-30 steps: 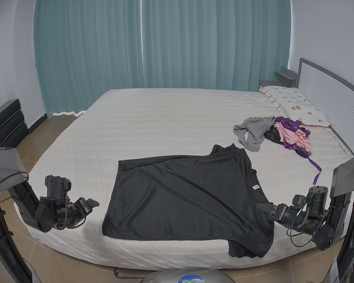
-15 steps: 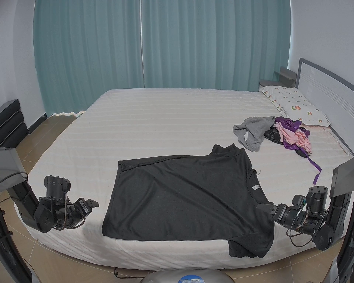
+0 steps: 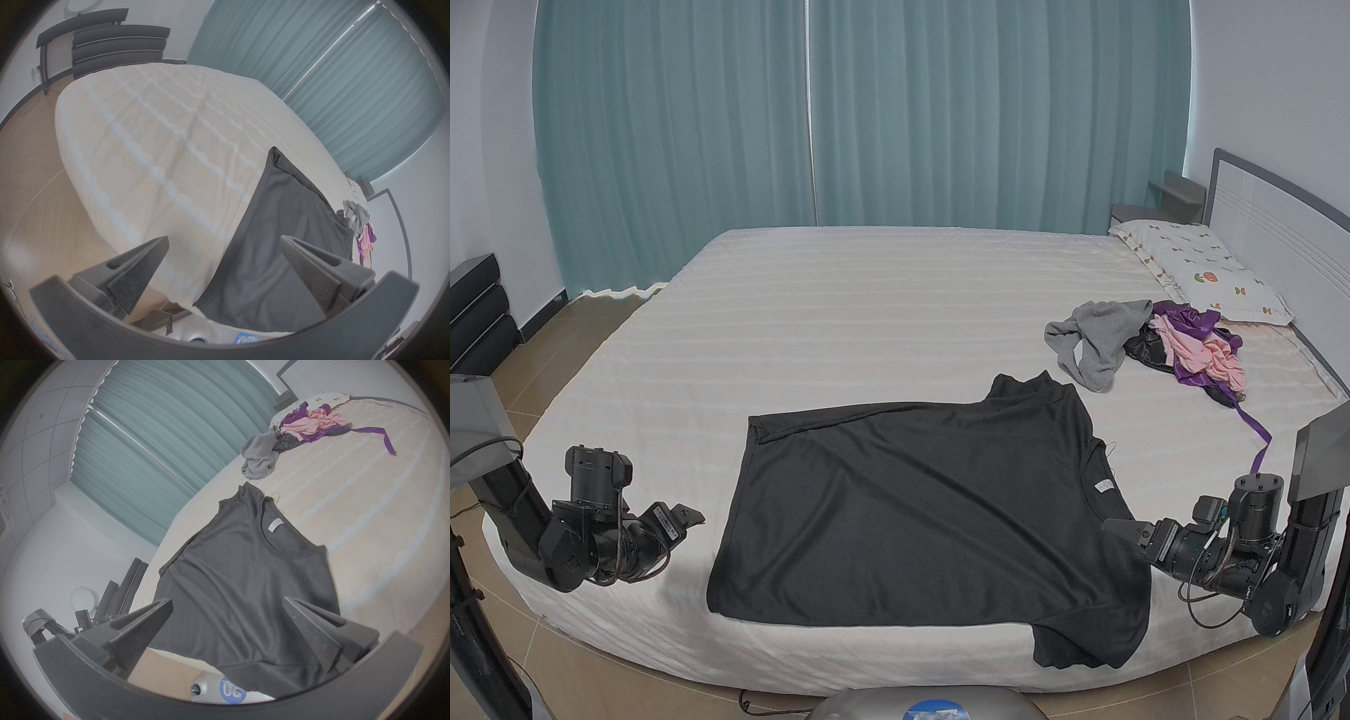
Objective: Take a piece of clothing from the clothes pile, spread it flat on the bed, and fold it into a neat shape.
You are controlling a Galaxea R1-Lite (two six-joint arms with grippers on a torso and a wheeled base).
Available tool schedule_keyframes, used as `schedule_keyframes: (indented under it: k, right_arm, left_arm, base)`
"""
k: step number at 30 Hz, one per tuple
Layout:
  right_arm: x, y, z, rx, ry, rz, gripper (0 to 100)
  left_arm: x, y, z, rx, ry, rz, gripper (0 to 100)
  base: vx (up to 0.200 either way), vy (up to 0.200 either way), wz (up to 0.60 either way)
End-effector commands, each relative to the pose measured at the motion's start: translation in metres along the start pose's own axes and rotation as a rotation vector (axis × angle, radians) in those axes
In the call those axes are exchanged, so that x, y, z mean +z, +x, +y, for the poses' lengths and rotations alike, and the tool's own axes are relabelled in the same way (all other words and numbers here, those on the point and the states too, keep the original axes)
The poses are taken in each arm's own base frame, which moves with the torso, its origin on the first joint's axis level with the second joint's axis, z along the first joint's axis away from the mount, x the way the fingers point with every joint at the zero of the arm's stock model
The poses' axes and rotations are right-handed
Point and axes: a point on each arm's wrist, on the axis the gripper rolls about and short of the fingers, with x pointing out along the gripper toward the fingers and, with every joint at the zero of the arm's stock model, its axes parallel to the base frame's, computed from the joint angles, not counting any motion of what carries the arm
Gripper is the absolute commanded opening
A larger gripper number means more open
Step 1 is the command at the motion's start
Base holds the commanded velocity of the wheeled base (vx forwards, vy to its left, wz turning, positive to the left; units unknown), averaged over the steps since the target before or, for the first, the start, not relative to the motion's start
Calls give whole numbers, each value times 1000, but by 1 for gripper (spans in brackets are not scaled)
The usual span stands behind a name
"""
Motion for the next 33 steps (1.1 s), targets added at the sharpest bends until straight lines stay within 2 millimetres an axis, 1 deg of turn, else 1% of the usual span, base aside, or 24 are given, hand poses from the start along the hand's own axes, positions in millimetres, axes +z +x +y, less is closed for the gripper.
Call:
schedule_keyframes:
  k: [1, 2, 13, 17, 26, 32, 33]
  right_arm:
    - [1, 1, 0, 7, -3, -8, 100]
    - [0, 1, 0, 6, -3, -6, 100]
    - [0, 0, 0, 5, -2, -2, 100]
    - [-1, 0, 0, 4, -1, 1, 100]
    - [-1, 0, 0, 3, -1, 2, 100]
    - [-1, 0, 0, 5, -2, 0, 100]
    - [-1, 1, 0, 5, -1, -1, 100]
  left_arm:
    - [0, 1, 0, 0, 1, 1, 100]
    - [0, 1, 0, 0, 1, 1, 100]
    - [-1, 2, 0, 1, 1, 2, 100]
    - [-1, -1, 1, -10, -3, 10, 100]
    - [-3, -3, 2, -16, 0, 24, 100]
    - [-1, -2, -1, -25, -4, 16, 100]
    - [1, 0, -7, -41, -8, 9, 100]
  base:
    - [200, 0, 0]
    - [200, 0, 0]
    - [0, 0, 0]
    - [0, 0, 0]
    - [0, 200, 0]
    - [0, 0, 0]
    - [0, 0, 0]
